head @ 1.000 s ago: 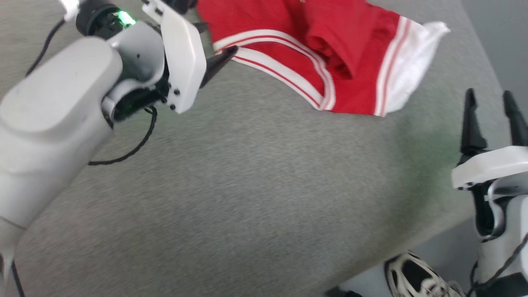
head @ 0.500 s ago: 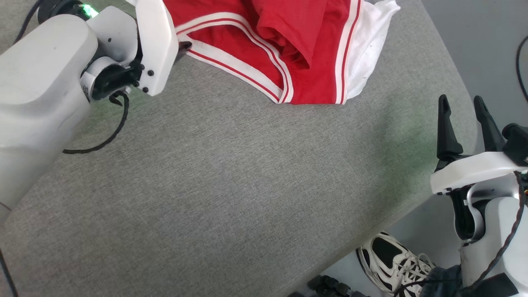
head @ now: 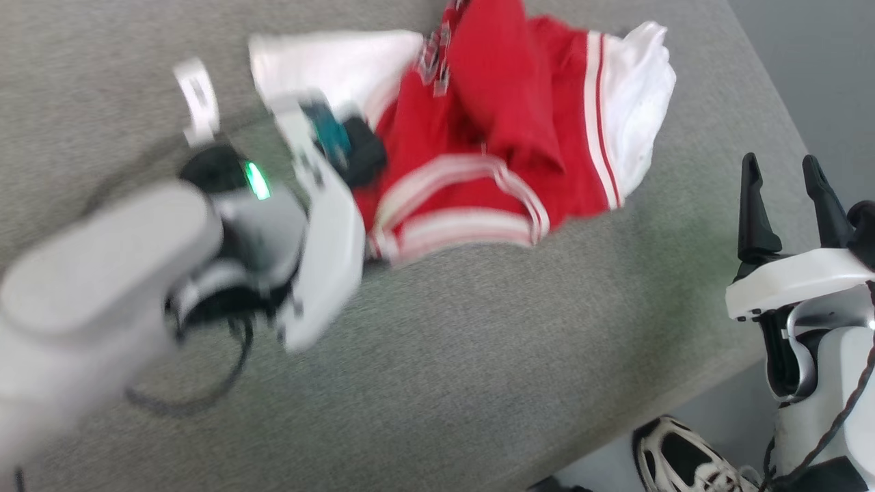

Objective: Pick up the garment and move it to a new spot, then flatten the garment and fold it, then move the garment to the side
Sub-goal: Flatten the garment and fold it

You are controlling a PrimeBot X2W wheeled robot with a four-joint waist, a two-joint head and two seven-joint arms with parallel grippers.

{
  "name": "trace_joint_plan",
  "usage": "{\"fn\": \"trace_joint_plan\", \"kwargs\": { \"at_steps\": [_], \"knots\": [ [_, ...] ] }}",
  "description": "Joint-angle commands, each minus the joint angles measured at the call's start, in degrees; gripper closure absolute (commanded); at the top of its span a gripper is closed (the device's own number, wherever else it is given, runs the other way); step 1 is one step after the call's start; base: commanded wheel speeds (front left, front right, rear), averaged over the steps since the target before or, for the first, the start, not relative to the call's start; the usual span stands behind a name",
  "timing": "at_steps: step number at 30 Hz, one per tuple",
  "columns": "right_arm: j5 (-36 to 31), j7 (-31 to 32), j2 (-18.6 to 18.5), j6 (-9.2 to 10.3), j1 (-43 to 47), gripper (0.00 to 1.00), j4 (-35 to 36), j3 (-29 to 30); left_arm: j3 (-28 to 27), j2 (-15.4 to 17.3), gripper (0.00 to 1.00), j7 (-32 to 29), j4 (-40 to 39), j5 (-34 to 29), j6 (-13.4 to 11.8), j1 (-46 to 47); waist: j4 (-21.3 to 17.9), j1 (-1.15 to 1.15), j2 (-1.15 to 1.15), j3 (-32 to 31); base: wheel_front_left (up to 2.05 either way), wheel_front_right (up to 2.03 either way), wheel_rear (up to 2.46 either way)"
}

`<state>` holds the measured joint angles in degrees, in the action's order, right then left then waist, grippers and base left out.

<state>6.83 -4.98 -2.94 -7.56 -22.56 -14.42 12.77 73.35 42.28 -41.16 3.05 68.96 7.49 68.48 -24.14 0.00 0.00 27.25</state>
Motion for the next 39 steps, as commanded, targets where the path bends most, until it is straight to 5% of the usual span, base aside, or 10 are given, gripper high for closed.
{"fn": "trace_joint_plan", "kwargs": {
  "at_steps": [1,7,9,10,20,25,35,36,38,39],
  "knots": [
    [-0.6,0.5,0.0,0.14,0.8,0.0,0.8,-0.1,0.1,1.2,1.0,-1.3,-3.9,0.9,-0.1,-3.0,1.2,0.0,0.0,-0.9,0.0,0.0,0.0],
    [-0.8,1.6,0.0,0.14,1.1,0.0,2.2,0.1,0.0,1.7,1.0,-0.6,-10.7,1.6,-0.1,-8.1,2.0,0.0,0.0,-1.3,0.0,0.0,0.0],
    [-0.9,1.9,0.0,0.14,1.4,0.0,2.6,0.2,-0.1,1.7,0.56,0.4,-11.1,0.1,-0.1,-8.4,2.4,0.0,0.0,-1.5,0.0,0.0,0.0],
    [-1.0,2.0,0.0,0.14,1.5,0.0,2.8,0.3,-0.1,1.7,0.0,1.0,-11.1,-0.6,-0.1,-8.2,2.6,0.0,0.0,-1.6,0.0,0.0,0.0],
    [-0.9,3.0,0.0,0.14,2.4,0.0,4.2,0.5,-6.7,5.9,0.0,2.6,-9.0,-0.9,-2.0,-0.9,4.1,0.0,0.0,-2.7,0.0,0.0,0.0],
    [-0.1,2.6,0.0,0.14,1.2,0.0,3.7,-0.6,-8.4,4.0,0.0,2.4,1.6,0.2,-3.5,1.2,3.5,0.0,0.0,-1.6,0.0,0.0,0.0],
    [0.4,1.4,0.0,0.14,0.6,0.0,1.9,-1.5,-5.8,-0.6,0.02,-1.9,17.7,2.6,-0.9,0.6,1.9,0.0,0.0,0.0,0.0,0.0,0.0],
    [0.3,1.3,0.0,0.14,0.7,0.0,1.8,-1.3,-5.9,-0.9,0.47,-2.2,17.9,3.4,-0.8,0.5,2.0,0.0,0.0,0.0,0.0,0.0,0.0],
    [0.0,1.3,0.0,0.14,1.0,0.0,1.9,-0.6,-5.8,-1.0,1.0,-1.0,18.3,2.7,-0.5,1.2,2.6,0.0,0.0,0.0,0.0,0.0,0.0],
    [-0.3,1.4,0.0,0.14,0.9,0.0,2.1,-0.4,-6.1,-1.2,1.0,0.1,18.7,2.3,-0.5,1.6,3.0,0.0,0.0,-0.1,0.0,0.0,0.0]
  ]
}}
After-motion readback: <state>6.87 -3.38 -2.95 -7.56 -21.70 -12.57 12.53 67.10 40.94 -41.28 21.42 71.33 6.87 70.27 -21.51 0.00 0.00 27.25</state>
